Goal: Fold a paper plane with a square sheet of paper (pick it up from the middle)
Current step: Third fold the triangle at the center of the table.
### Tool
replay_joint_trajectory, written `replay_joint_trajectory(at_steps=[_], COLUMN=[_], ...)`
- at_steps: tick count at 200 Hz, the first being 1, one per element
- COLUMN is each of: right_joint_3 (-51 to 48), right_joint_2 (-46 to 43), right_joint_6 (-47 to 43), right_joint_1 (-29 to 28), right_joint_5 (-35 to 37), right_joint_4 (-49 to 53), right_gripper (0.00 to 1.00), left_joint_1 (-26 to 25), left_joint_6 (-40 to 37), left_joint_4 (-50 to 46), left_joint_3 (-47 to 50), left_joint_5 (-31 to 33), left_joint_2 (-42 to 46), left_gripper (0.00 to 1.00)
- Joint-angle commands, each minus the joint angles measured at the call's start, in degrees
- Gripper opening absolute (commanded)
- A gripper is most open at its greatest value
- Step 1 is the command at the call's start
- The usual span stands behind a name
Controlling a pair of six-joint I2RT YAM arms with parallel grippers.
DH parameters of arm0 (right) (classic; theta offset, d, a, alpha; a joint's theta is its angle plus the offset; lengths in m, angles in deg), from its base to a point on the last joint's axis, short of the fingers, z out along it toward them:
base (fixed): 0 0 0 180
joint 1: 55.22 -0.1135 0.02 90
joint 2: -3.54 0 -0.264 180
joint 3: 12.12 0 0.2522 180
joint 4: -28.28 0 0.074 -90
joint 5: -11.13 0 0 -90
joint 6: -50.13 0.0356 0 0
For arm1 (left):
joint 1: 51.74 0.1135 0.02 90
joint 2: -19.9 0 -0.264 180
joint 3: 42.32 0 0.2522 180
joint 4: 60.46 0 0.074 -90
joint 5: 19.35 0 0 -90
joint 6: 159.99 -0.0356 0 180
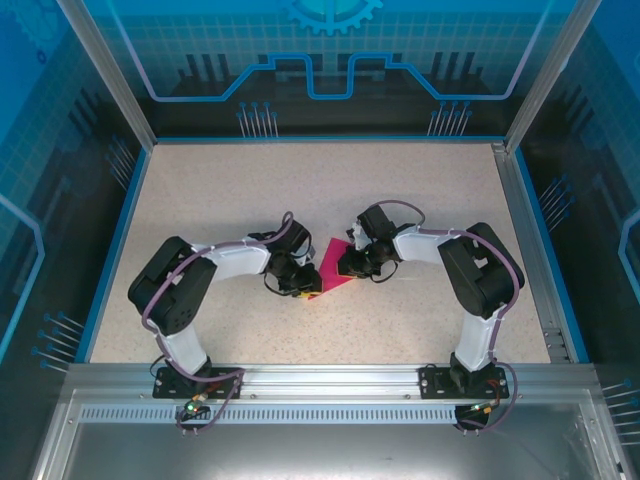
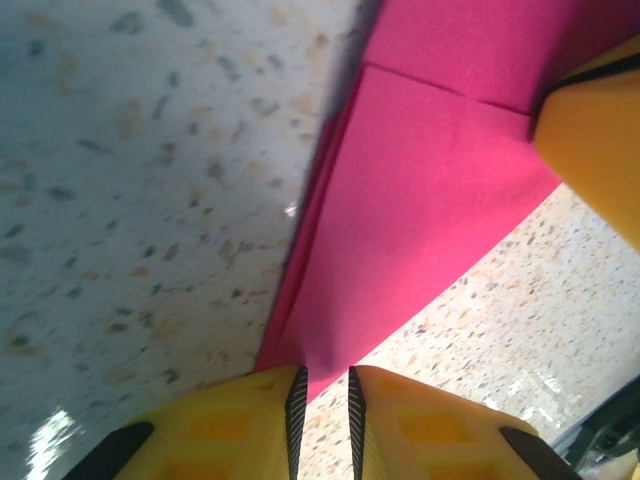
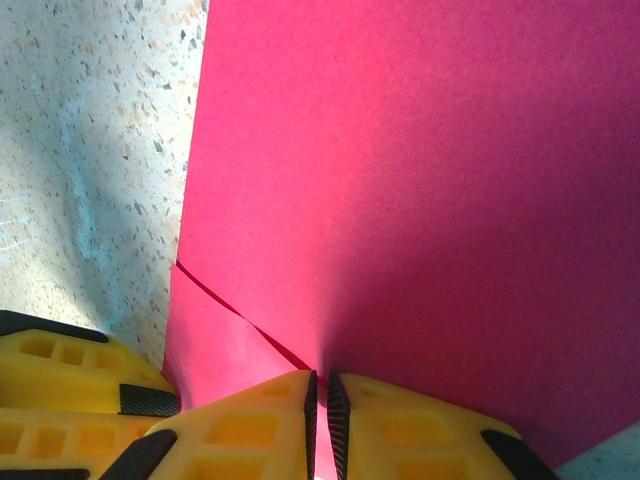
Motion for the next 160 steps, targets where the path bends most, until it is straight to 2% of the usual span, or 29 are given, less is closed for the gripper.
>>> replay_joint_trajectory(at_steps=[1,74,160], right_joint_3=[-1.63,-1.05,-0.32], right_joint_2=[1.81,0.98,0.39], right_joint_6=[-1.17,-1.36,-1.45], right_joint_1=[0.34,0.46,0.49], right_joint_5=[5.37,5.12,5.12], right_joint_4=[4.98,5.26,5.97], right_gripper=[0.16,0.17,0.17], left_joint_1=[0.21,0.28,0.23], left_joint_6=[-0.79,0.03,1.43], left_joint_4=[-6.5,-5.64,-1.06], left_joint_3=[1.76,-1.96,-6.11], left_joint_5=[3.96,4.12,1.12], left_joint_2=[2.92,6.93,-0.57], left_gripper=[0.23,0.25,0.25])
